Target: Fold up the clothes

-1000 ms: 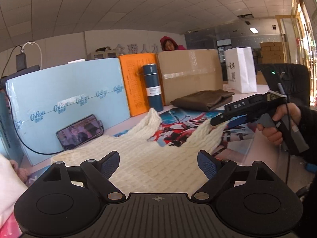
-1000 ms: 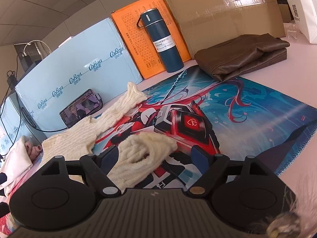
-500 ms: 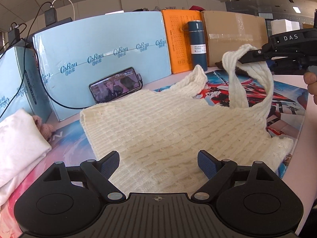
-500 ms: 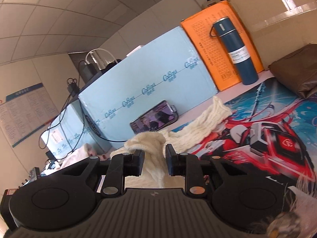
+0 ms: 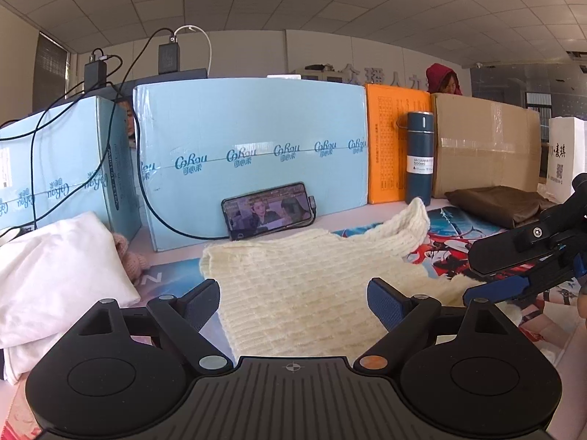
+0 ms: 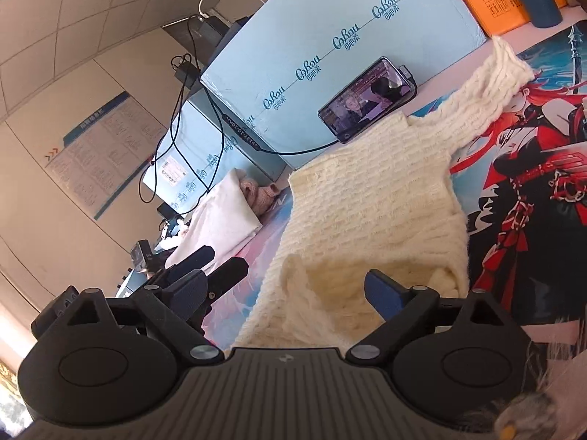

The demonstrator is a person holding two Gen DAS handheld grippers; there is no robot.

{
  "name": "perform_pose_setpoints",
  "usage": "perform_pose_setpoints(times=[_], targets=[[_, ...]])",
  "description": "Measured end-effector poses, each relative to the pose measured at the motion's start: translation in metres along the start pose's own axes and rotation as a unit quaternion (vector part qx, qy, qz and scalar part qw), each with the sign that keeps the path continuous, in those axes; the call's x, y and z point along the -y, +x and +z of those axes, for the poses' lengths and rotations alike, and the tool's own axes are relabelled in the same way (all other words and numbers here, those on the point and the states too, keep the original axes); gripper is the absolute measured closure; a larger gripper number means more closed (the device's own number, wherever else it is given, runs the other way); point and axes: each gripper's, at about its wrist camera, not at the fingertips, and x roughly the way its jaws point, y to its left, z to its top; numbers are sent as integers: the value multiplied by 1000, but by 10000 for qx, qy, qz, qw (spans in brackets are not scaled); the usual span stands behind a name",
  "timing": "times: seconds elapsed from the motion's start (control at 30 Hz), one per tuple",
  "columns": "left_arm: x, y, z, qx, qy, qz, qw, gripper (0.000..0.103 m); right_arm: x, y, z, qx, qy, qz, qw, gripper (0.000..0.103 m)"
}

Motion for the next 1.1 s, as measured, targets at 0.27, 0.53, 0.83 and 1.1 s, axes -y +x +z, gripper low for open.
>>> perform_pose_setpoints(times=[0.27, 0.53, 0.83, 1.1], targets=[[38, 16, 5, -252, 811, -531, 9950, 7, 15, -28, 12, 544, 95, -266, 9981, 4], [44, 37, -4, -1017, 1723, -804, 9765, 6, 41, -26, 36, 830, 347, -1159, 9892, 4], [-17, 87, 53, -506, 79, -364, 9980, 5, 87, -2, 106, 1182, 1184, -2438, 9553, 4], [-45, 150, 32, -1157, -1159, -432, 9856, 5, 132, 58, 145, 1146, 1556, -3482, 9173, 4]])
